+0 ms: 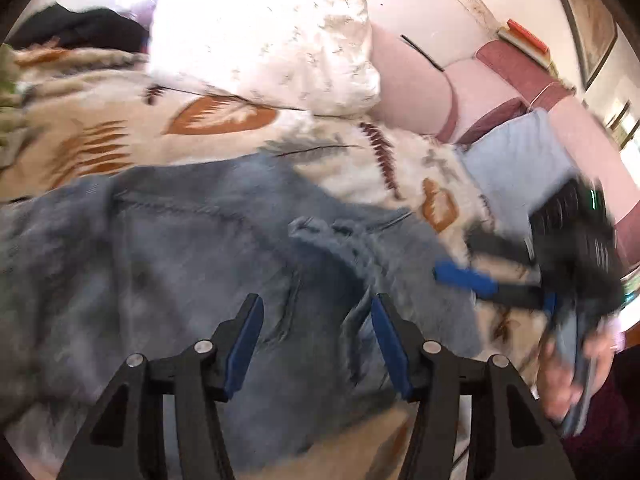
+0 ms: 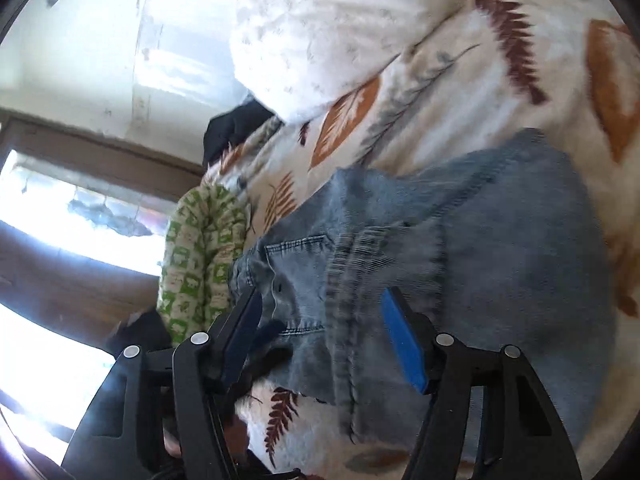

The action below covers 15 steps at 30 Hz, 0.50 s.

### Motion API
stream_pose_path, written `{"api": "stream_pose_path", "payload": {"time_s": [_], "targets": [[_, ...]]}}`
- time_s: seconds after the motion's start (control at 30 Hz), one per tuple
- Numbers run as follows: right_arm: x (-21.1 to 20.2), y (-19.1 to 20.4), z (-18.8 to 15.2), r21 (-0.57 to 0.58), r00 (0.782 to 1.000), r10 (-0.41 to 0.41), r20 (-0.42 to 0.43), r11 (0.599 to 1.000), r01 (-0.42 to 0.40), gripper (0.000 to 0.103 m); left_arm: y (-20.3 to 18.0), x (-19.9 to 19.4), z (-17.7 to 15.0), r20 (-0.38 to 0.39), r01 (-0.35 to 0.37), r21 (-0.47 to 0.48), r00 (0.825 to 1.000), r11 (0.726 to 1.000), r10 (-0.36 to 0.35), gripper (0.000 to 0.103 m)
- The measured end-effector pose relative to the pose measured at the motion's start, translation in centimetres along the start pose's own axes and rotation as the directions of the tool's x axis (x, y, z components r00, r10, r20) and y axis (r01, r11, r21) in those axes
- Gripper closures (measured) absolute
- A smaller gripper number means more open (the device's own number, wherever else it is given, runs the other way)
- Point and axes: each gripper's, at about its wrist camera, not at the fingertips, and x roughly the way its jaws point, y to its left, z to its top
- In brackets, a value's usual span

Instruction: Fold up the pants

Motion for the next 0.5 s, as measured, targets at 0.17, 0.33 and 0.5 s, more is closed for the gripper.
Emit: {"api": "stream_pose_path", "payload": {"time_s": [0.17, 0.33, 0.5], "targets": [[-3.8, -2.2, -4.1, 0.074, 0.994, 0.087, 0.064, 0.993, -0.091, 0.040, -0.4, 3.8, 3.0, -0.105, 0.137, -0.066, 0.984, 0.988, -0.144, 0.036], [-2.4, -2.9, -9.8, 0.130, 0.989, 0.147, 0.029, 0.980, -0.150, 0.040, -1.3, 7.4, 4.1, -0.230, 0.159, -0.122, 0.956, 0.980, -0.183, 0.035], [2.0, -3.7, -11.2, 0.187, 0.983, 0.182, 0.025, 0.965, -0.183, 0.040, -1.4, 9.6, 4.3, -0.288, 0.179, -0.203, 0.929, 0.963, -0.234, 0.035]]}}
